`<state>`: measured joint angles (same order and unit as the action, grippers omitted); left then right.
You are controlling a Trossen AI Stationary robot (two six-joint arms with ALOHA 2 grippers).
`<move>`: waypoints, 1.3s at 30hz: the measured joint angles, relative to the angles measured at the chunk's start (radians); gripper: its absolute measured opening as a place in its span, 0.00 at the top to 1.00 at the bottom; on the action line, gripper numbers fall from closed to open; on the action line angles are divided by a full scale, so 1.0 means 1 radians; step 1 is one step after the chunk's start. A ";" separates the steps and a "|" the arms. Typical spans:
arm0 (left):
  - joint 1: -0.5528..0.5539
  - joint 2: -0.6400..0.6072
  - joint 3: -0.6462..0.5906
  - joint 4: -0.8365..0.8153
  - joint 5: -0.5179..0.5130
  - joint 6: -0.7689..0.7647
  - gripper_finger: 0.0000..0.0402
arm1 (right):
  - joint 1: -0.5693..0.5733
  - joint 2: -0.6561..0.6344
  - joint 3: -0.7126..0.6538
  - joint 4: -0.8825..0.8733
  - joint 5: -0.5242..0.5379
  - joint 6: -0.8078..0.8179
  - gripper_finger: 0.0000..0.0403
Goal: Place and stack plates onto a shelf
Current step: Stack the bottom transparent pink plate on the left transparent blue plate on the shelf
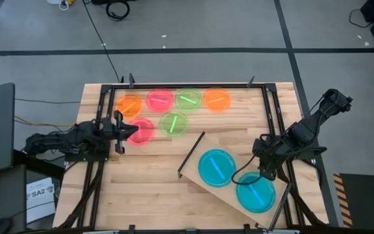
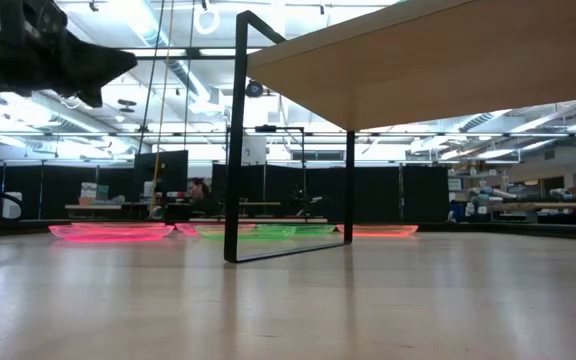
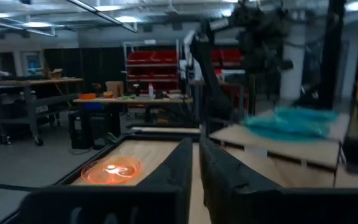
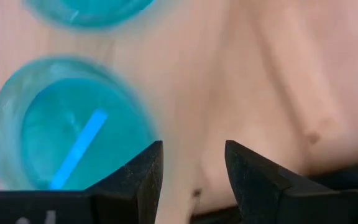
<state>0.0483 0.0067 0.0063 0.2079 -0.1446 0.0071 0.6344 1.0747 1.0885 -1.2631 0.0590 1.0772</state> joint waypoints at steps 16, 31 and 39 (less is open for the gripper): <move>0.012 0.327 0.188 -0.020 -0.155 -0.158 0.68 | -0.299 -0.116 0.000 0.050 0.188 -0.364 0.56; 0.352 0.956 0.681 -0.585 0.091 -0.012 0.68 | -0.542 -0.118 0.000 0.245 0.051 -0.688 0.56; 0.492 1.182 0.788 -0.723 0.158 0.227 0.68 | -0.602 -0.117 0.000 0.244 0.014 -0.723 0.56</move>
<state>0.5405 1.1887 0.7947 -0.5154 0.0132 0.2345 0.0323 0.9581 1.0885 -1.0191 0.0727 0.3539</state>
